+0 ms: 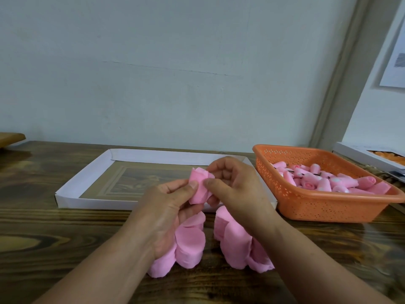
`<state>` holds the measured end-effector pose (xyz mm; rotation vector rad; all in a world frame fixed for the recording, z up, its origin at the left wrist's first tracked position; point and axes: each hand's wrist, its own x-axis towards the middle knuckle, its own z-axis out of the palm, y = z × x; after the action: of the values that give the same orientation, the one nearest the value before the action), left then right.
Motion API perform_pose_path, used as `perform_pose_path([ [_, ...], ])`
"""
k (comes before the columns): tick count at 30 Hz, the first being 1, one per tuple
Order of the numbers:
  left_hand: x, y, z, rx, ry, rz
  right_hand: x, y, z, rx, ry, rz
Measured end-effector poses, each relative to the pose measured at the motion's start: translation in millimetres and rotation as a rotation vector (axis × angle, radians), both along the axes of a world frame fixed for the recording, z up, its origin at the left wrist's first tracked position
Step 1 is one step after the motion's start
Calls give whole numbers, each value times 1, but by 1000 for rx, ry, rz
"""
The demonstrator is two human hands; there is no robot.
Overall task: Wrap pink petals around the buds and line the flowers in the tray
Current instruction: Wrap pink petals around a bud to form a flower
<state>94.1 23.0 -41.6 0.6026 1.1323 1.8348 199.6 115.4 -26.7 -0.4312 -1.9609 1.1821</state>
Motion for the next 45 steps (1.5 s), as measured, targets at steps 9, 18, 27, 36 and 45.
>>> perform_pose_path([
  [9,0,1,-1,-5,-17,13,-3,-3,-3,167,21,-89],
  [18,1,3,-6,16,20,26,-3,-6,-3,151,-7,-107],
  [27,1,5,-7,16,28,102,-1,-7,2,-45,-51,5],
  [36,7,1,-6,-29,195,63,7,10,9,-136,-197,98],
  [45,12,3,-4,-52,247,-18,11,20,15,-49,-230,166],
])
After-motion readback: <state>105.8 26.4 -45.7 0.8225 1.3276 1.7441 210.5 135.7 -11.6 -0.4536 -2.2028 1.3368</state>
